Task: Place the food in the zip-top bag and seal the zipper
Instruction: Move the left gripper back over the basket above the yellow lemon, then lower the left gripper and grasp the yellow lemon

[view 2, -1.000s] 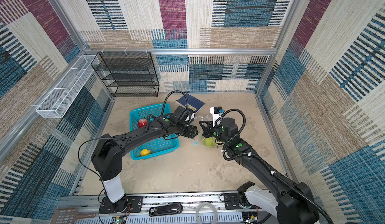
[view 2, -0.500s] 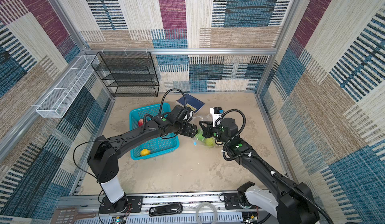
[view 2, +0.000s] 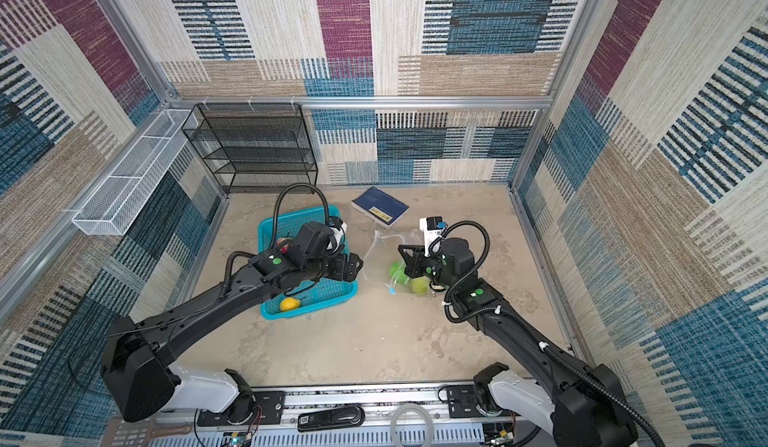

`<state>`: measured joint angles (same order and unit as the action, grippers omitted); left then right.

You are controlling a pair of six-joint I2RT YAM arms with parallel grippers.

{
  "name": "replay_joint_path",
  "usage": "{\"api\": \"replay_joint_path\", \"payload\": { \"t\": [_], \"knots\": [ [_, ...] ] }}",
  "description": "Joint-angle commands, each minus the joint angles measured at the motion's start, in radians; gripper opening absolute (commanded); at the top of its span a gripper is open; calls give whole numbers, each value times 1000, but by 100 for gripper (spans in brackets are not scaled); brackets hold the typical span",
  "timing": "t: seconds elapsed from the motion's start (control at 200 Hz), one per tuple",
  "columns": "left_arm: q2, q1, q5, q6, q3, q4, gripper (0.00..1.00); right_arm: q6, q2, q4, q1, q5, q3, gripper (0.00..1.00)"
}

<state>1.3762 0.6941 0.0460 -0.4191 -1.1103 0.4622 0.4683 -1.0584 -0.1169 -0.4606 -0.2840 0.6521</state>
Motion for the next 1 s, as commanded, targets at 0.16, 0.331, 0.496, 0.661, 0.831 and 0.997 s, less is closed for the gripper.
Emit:
{"api": "replay_joint_path", "payload": {
  "t": [0.16, 0.331, 0.496, 0.661, 0.831, 0.997],
  "knots": [
    [-121, -127, 24, -94, 181, 137, 90, 20, -20, -56, -1, -1, -8, 0],
    [-100, -168, 23, -109, 201, 211, 90, 19, -47, -76, -1, -9, -3, 0],
    [-43, -187, 17, -135, 205, 222, 91, 2, -54, -65, -1, -8, 1, 0],
    [24, -215, 52, -102, 156, 317, 91, -19, -42, -49, -1, 20, -4, 0],
    [54, -251, 53, -63, 103, 399, 92, -24, -42, -65, -2, 26, -18, 0],
    [90, -257, 30, -104, 125, 389, 92, -33, -44, -67, -1, 32, -23, 0]
  ]
}}
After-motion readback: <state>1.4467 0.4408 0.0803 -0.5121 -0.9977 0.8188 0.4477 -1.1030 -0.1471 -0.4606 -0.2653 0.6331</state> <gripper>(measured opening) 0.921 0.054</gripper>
